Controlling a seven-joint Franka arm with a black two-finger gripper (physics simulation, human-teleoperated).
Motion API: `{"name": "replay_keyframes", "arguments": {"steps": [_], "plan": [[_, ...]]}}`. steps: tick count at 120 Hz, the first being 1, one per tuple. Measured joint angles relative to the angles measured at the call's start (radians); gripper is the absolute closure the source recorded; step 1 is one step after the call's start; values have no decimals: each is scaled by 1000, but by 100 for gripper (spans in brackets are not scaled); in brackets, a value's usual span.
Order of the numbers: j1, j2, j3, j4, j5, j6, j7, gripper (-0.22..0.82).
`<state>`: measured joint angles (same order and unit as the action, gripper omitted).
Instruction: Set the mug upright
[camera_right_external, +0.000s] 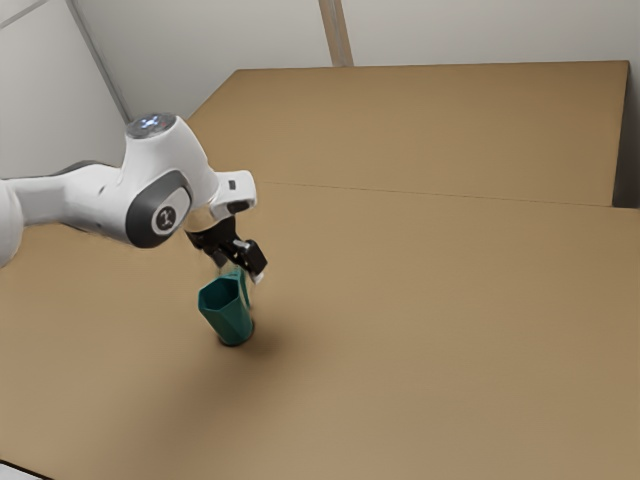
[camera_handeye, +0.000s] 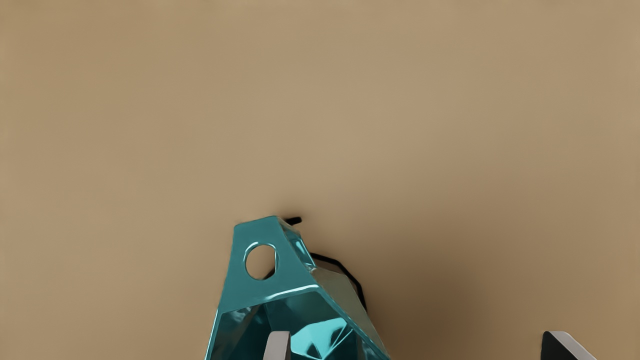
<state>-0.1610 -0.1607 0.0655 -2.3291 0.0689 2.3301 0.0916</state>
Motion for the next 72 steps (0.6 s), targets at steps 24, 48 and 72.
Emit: {"name": "replay_keyframes", "arguments": {"steps": [24, 48, 72], "plan": [[61, 30, -70, 153, -35, -155, -7, 4], [68, 92, -74, 346, -63, -337, -25, 3], [70, 126, -73, 493, -69, -489, -54, 2]]}}
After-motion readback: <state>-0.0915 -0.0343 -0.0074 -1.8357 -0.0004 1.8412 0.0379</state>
